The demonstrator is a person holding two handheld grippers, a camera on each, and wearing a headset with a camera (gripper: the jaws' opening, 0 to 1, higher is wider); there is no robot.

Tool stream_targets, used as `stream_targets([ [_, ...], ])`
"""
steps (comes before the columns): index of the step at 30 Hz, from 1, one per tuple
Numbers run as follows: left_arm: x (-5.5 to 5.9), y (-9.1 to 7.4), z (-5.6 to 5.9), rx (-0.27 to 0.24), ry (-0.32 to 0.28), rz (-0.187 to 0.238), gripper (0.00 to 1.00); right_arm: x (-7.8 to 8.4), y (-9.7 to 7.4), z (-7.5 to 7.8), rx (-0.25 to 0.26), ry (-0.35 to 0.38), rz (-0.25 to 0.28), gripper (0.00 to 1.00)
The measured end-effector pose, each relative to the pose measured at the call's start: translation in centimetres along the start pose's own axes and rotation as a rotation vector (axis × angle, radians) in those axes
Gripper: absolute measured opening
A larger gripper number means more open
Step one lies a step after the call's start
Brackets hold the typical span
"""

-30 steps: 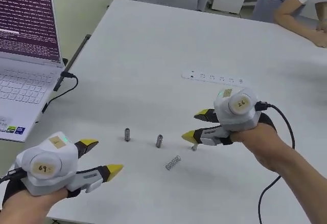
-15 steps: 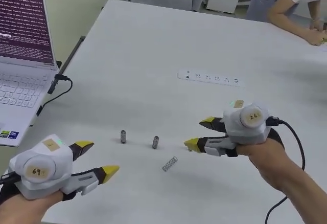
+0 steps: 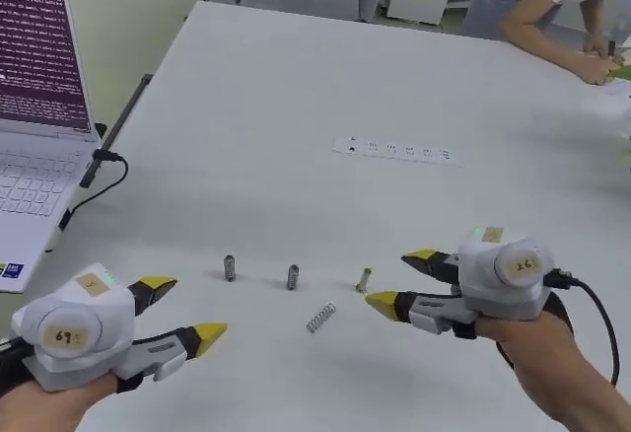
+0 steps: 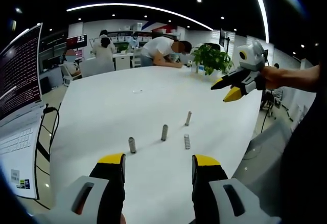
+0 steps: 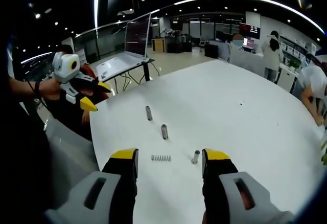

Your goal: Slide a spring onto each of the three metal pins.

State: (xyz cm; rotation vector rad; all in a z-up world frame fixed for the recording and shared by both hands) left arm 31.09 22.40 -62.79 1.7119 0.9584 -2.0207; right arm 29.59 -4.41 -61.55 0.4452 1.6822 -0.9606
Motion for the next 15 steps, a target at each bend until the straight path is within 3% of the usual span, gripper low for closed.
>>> stream_targets([
  [15, 0.0, 0.6, 0.3, 0.011, -0.005, -0.004, 0.48, 2.2, -1.8, -0.8, 0.045, 0.062, 0.005, 0.54],
])
Point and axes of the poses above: the centre of the closed fingertips' face, and the gripper's own axes: y roughly forward along the fingers, z roughly to its right, x roughly out of its underside, the point moved 4 cm from there along -y, roughly backward along the fingers, and after that the axes turned 14 degrees about z, right-handed, at the moved point
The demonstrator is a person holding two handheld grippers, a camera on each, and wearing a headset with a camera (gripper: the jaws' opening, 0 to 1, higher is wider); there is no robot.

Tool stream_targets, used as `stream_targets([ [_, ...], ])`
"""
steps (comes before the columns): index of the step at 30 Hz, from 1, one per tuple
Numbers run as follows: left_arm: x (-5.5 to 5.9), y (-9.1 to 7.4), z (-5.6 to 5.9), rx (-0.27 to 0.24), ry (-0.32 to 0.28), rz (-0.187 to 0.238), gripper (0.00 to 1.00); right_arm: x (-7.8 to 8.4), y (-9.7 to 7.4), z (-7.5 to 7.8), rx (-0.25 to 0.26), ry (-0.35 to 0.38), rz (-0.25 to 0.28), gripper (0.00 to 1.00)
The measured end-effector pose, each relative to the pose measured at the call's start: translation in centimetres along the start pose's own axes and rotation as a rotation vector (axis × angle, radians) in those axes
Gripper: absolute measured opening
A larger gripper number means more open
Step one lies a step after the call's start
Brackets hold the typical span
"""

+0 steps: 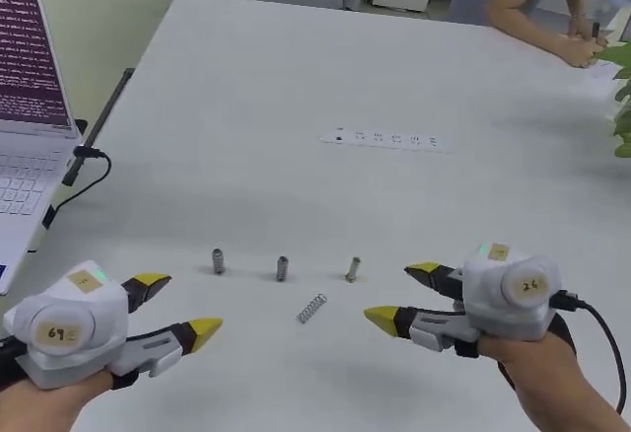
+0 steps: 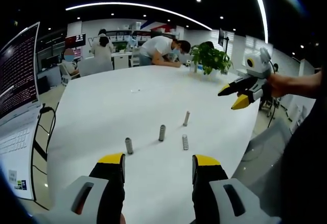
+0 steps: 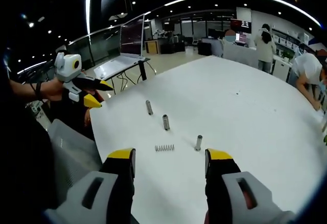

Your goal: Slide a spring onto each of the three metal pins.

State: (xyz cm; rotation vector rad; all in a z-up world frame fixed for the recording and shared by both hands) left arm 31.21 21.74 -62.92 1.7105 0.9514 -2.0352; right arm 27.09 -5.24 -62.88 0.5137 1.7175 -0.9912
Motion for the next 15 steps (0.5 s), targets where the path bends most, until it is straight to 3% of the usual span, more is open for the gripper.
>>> stream_targets([
  [15, -0.2, 0.5, 0.5, 0.007, 0.005, -0.004, 0.48, 0.2, -1.8, 0.0, 0.048, 0.044, 0.022, 0.57],
])
Point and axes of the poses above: the centre of the closed fingertips' face, and the gripper's own axes: y roughly forward along the fingers, z roughly to its right, x roughly out of its underside, the point moved 4 cm from there along -y, roughly backward along the fingers, and after that the axes turned 14 degrees about z, right-handed, at the moved point
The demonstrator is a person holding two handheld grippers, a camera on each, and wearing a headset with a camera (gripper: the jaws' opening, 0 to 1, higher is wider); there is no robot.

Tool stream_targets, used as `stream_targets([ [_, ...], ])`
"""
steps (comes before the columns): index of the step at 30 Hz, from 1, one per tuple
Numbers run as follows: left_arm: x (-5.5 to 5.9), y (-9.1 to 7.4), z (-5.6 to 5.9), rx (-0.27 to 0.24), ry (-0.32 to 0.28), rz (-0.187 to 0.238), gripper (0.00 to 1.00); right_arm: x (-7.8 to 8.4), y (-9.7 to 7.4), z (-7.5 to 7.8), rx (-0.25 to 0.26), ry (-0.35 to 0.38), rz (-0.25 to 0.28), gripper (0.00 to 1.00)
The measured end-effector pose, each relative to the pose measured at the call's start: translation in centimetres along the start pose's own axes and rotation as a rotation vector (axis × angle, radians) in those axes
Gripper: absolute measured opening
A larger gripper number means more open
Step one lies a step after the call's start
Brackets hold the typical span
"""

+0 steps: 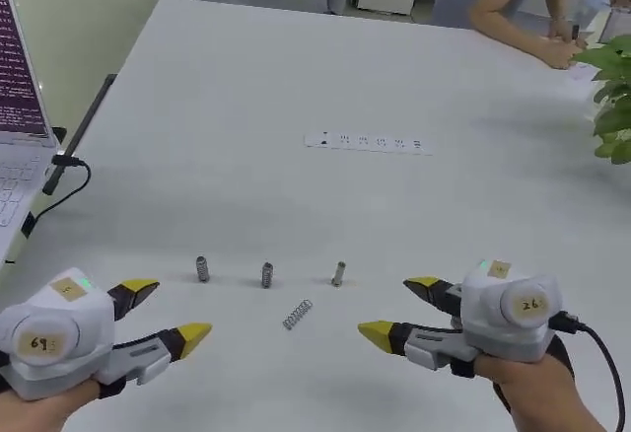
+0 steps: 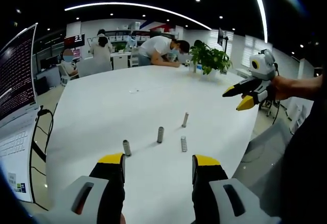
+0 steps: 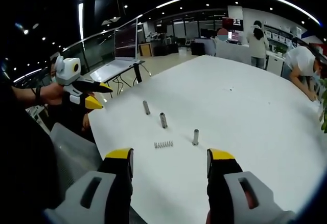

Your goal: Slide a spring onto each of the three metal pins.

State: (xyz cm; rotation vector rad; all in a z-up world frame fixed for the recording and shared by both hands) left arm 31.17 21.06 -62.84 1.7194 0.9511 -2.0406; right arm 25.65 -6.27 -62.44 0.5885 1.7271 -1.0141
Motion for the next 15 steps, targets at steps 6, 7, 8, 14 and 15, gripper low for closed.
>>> stream_targets([
  [6, 0.1, 0.5, 0.7, 0.015, 0.005, -0.007, 0.48, 0.0, -0.8, 0.3, 0.012, 0.005, 0.002, 0.57],
  [7, 0.1, 0.6, 0.8, 0.018, 0.006, -0.006, 0.48, 0.0, -0.9, 0.4, 0.013, 0.006, 0.002, 0.57],
  [8, 0.0, 0.7, 1.0, 0.021, 0.008, -0.006, 0.48, 0.0, -1.0, 0.5, 0.016, 0.005, 0.001, 0.57],
  [14, -0.2, 1.4, 1.4, 0.038, 0.014, -0.007, 0.48, 0.0, -1.6, 0.9, 0.026, 0.006, 0.006, 0.57],
  [15, -0.2, 1.4, 1.5, 0.04, 0.014, -0.007, 0.48, 0.0, -1.7, 0.9, 0.027, 0.006, 0.008, 0.57],
])
Point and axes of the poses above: the centre of the closed fingertips' face, and the gripper's own axes: y roughly forward along the fingers, z roughly to its right, x roughly out of its underside, the point moved 4 cm from there along -y, roughly backward along the fingers, and after that the axes turned 14 degrees about z, right-handed, at the moved point
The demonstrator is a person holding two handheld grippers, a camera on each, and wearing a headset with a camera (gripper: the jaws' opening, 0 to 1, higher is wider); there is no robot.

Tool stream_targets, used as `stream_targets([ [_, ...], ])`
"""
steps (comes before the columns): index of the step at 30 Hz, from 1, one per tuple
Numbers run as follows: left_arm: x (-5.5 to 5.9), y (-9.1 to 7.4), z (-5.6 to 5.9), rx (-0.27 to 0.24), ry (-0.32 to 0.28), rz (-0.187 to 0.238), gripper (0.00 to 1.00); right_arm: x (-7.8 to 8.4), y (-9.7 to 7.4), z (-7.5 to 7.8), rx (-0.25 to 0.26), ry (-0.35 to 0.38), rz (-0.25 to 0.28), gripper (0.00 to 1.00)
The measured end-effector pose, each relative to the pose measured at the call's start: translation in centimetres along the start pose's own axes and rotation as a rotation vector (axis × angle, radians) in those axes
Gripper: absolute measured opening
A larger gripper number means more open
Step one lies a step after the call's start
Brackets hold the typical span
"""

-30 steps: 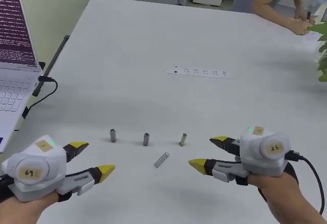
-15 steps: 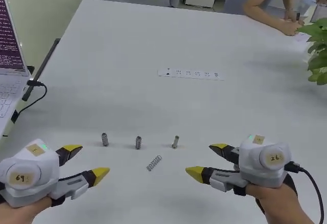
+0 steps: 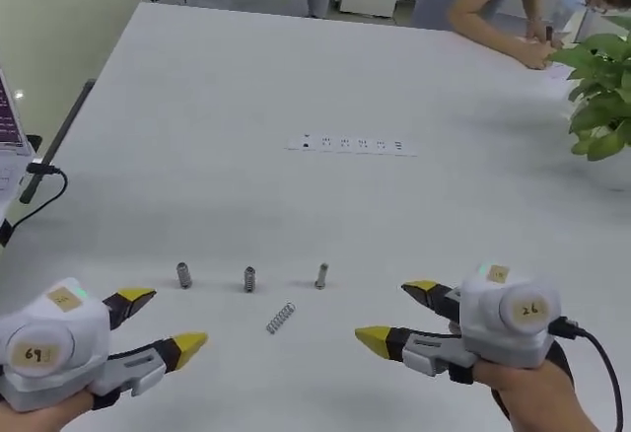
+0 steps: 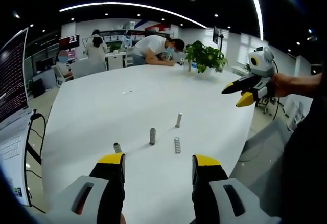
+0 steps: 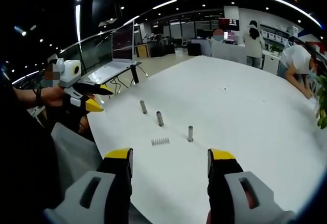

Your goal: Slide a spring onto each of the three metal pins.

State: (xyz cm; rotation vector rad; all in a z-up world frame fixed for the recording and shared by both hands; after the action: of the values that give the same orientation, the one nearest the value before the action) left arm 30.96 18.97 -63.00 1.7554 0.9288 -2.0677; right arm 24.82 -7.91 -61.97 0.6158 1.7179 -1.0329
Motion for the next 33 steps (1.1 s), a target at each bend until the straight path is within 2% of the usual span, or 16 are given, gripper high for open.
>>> stream_targets([
  [15, -0.2, 1.4, 1.3, 0.046, 0.023, -0.015, 0.48, -0.1, -0.7, 0.0, 0.007, -0.003, 0.014, 0.58],
  [24, 0.9, 2.4, 2.6, 0.078, 0.019, -0.033, 0.47, 0.4, -1.3, -0.1, 0.008, 0.002, 0.006, 0.59],
  [33, 2.0, 4.9, 3.9, 0.135, 0.023, -0.062, 0.47, 0.4, -1.5, -0.1, 0.01, 0.0, 0.002, 0.59],
])
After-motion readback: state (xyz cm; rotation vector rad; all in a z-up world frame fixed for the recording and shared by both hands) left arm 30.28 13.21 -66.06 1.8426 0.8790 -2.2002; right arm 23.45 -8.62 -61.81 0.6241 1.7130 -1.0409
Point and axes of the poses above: the centre of the closed fingertips' face, and the gripper's own axes: y roughly forward along the fingers, z roughly to its right, x roughly out of its underside, the point moved 4 cm from there along -y, roughly backward along the fingers, and after that the axes turned 14 degrees about z, right-handed, at the moved point
